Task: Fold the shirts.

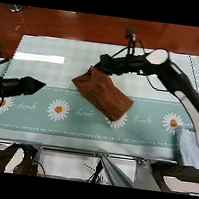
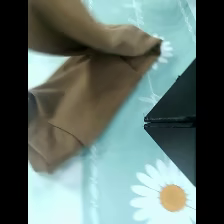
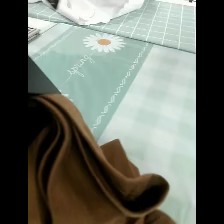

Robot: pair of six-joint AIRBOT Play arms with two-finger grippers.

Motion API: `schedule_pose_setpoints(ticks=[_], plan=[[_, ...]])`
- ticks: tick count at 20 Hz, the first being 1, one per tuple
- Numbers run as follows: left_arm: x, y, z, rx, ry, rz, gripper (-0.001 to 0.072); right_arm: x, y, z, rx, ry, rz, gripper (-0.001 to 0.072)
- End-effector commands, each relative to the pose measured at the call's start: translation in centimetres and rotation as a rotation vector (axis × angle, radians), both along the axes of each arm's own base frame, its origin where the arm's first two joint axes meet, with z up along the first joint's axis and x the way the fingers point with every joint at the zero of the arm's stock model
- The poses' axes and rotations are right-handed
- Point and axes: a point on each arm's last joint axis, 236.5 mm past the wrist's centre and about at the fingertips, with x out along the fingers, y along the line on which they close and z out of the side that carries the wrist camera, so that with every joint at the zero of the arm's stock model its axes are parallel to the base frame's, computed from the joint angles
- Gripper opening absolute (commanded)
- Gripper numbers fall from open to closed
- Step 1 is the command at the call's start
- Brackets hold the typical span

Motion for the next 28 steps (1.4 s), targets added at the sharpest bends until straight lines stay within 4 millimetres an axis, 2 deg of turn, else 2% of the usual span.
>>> schedule_pose_setpoints(ticks=[1,3,4,5,6,8,10,12,15,17,18,19,20,23,26,28], plan=[[-1.1,0.1,-2.0,-0.003,0.018,0.022,0.0021,2.4,2.9,-3.2,0.018,0.069,0.0,0.0025],[-0.8,0.4,-2.0,-0.001,0.006,0.038,0.002,2.8,3.3,-3.9,0.025,0.094,-0.008,0.003],[-0.4,0.6,-1.8,0.003,-0.006,0.051,0.0021,2.5,3.4,-4.2,0.03,0.113,0.003,0.021],[-0.1,0.8,-1.7,0.005,-0.017,0.062,0.002,1.9,3.4,-4.4,0.018,0.119,0.028,0.0548],[0.2,1.0,-1.6,0.008,-0.027,0.074,0.0021,1.3,3.3,-4.4,0.006,0.11,0.061,0.0629],[0.5,1.3,-1.4,0.011,-0.04,0.088,0.0021,1.3,0.9,-3.4,-0.003,0.124,0.083,0.0628],[0.5,1.3,-1.4,-0.001,-0.03,0.098,0.0021,1.0,-3.2,-1.1,-0.022,0.134,0.1,0.0628],[0.4,1.2,-1.4,-0.006,-0.025,0.102,0.0021,-0.1,-9.3,0.6,-0.182,0.089,0.107,0.0627],[0.5,1.2,-1.5,-0.005,-0.026,0.102,0.002,-2.9,-21.1,0.8,-0.566,0.025,-0.082,0.0628],[0.5,1.3,-1.5,-0.005,-0.026,0.102,0.0021,-5.8,-26.0,-0.3,-0.633,0.007,-0.306,0.0628],[0.5,1.3,-1.4,-0.004,-0.027,0.103,0.0021,-7.5,-27.2,-1.6,-0.609,0.005,-0.427,0.0628],[0.5,1.3,-1.4,-0.004,-0.027,0.104,0.0021,-9.3,-27.8,-3.6,-0.534,0.033,-0.558,0.0627],[0.5,1.3,-1.4,-0.004,-0.028,0.105,0.0021,-10.9,-27.3,-5.7,-0.419,0.069,-0.664,0.0627],[0.5,1.3,-1.4,-0.004,-0.028,0.105,0.0021,-13.5,-24.4,-10.8,-0.094,0.248,-0.829,0.0627],[0.5,1.3,-1.4,-0.005,-0.028,0.105,0.0021,-14.6,-21.7,-13.8,-0.077,0.33,-0.778,0.0627],[0.5,1.3,-1.4,-0.005,-0.028,0.105,0.002,-14.7,-20.6,-15.5,-0.082,0.383,-0.764,0.0627]])
